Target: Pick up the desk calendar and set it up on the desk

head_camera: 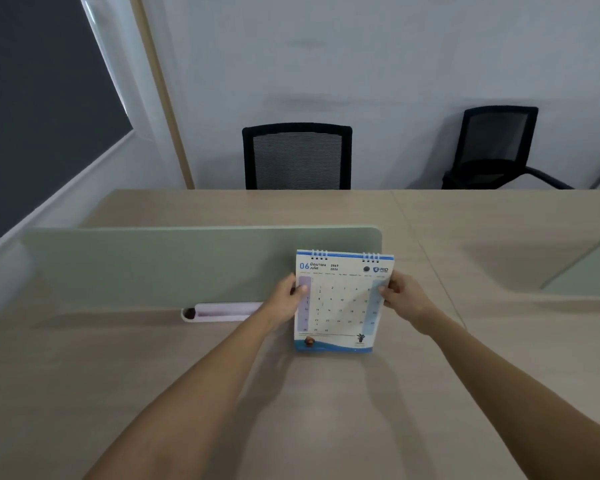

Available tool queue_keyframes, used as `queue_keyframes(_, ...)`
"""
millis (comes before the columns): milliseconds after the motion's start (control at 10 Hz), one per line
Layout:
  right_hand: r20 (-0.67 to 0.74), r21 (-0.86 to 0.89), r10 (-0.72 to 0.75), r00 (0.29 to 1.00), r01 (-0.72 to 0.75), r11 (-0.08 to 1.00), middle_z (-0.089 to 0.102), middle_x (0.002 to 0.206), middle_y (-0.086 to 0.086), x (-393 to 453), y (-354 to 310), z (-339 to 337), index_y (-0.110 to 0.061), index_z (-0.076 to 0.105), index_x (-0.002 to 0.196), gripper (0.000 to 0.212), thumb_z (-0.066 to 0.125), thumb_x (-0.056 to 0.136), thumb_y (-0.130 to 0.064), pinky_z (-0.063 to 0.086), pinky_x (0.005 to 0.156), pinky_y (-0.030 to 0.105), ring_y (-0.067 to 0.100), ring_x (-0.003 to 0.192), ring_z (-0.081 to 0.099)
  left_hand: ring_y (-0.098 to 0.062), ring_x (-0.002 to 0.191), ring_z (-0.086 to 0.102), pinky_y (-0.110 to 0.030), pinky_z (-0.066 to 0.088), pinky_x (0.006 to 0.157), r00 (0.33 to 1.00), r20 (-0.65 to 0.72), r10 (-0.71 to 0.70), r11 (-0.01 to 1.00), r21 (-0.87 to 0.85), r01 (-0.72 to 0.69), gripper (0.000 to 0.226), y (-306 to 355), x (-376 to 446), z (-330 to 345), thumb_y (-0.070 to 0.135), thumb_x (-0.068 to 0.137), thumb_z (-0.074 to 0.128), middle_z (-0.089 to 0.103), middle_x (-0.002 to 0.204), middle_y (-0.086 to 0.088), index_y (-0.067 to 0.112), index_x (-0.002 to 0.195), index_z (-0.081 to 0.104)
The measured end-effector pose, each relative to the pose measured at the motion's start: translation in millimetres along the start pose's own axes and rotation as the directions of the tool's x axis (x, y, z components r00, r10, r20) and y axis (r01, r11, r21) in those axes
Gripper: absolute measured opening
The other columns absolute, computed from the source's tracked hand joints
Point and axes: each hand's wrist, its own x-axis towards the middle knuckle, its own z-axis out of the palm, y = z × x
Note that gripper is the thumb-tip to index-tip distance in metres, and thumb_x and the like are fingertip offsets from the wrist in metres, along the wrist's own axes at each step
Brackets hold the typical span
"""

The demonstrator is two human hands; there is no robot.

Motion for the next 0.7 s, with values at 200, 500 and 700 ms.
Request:
queue_keyframes(200,0.055,0.006,-0.023,0.998,0.023,1.000,0.067,0.116,0.004,25.1,10.9,-4.9,-0.024,0.061,0.111,0.030,0.048,0.092,-0.005,0.051,0.095,0.049,0.026,0.111,0.061,-0.015,0.112,0.056,-0.031,0.046,0.093,0.999,-0.005,-0.038,0.998,-0.056,0.038,0.028,-7.8,11.2,5.3,0.015,0.099,0.041,0.060,0.121,0.000,0.011,0.126,0.050)
queue_keyframes(500,0.114,-0.034,0.076,0.991,-0.073,0.997,0.061,0.125,0.005,14.2,10.5,-5.1,-0.015,0.053,0.126,0.033,0.050,0.094,-0.021,0.048,0.094,0.044,0.025,0.115,0.055,-0.024,0.134,0.045,-0.044,0.040,0.110,0.993,-0.052,-0.103,0.995,0.004,0.103,0.045,-14.5,2.3,1.9,0.022,0.092,0.056,0.048,0.144,-0.003,0.015,0.134,0.040)
queue_keyframes(700,0.034,-0.164,0.223,0.974,-0.214,0.963,0.040,0.147,0.019,-29.5,-9.0,-23.3,-0.008,0.026,0.147,0.069,0.059,0.090,-0.026,0.045,0.100,0.043,0.031,0.125,0.047,-0.025,0.136,0.041,-0.027,0.035,0.103,0.958,-0.278,-0.067,0.997,-0.062,0.051,0.053,-35.6,-60.4,-20.7,0.011,0.089,0.060,0.044,0.145,-0.008,0.006,0.137,0.039)
